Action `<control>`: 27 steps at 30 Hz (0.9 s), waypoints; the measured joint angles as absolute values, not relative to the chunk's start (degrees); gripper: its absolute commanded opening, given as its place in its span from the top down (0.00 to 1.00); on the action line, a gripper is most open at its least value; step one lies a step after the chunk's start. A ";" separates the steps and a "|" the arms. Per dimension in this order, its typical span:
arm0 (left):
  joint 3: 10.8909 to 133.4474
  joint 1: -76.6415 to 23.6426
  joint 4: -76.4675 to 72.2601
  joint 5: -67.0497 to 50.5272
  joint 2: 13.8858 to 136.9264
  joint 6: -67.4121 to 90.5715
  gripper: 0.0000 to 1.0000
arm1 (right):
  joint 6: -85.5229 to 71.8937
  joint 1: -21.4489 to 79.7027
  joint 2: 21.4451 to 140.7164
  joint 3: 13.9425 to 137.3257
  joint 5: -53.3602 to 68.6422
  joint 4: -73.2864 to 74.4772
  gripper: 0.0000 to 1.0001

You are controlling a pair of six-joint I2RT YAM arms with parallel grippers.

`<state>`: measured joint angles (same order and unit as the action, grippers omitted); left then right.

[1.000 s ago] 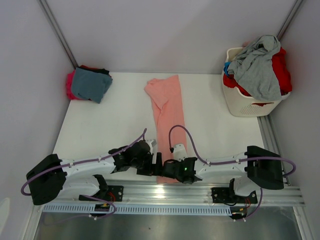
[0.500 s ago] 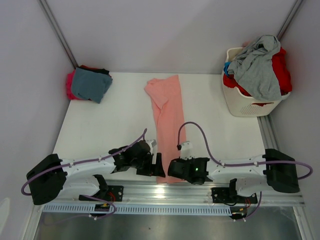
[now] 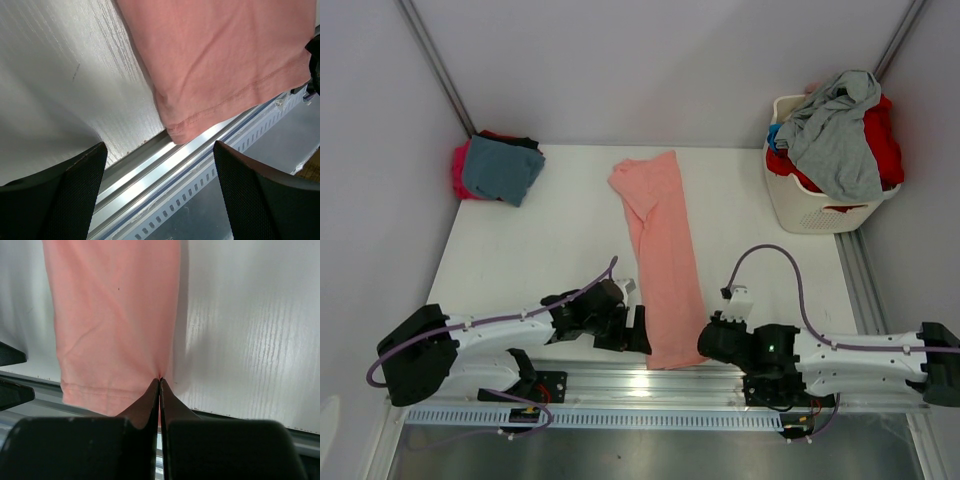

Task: Fold and stack the t-shirts
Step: Grab the bottom of the folded rectangular tshirt with both arms

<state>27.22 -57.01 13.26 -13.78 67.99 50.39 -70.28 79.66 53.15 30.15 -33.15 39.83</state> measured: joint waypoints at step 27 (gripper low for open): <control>29.95 -57.01 18.59 -12.75 68.10 48.82 0.10 | -93.27 79.66 26.06 17.93 -43.20 48.84 0.20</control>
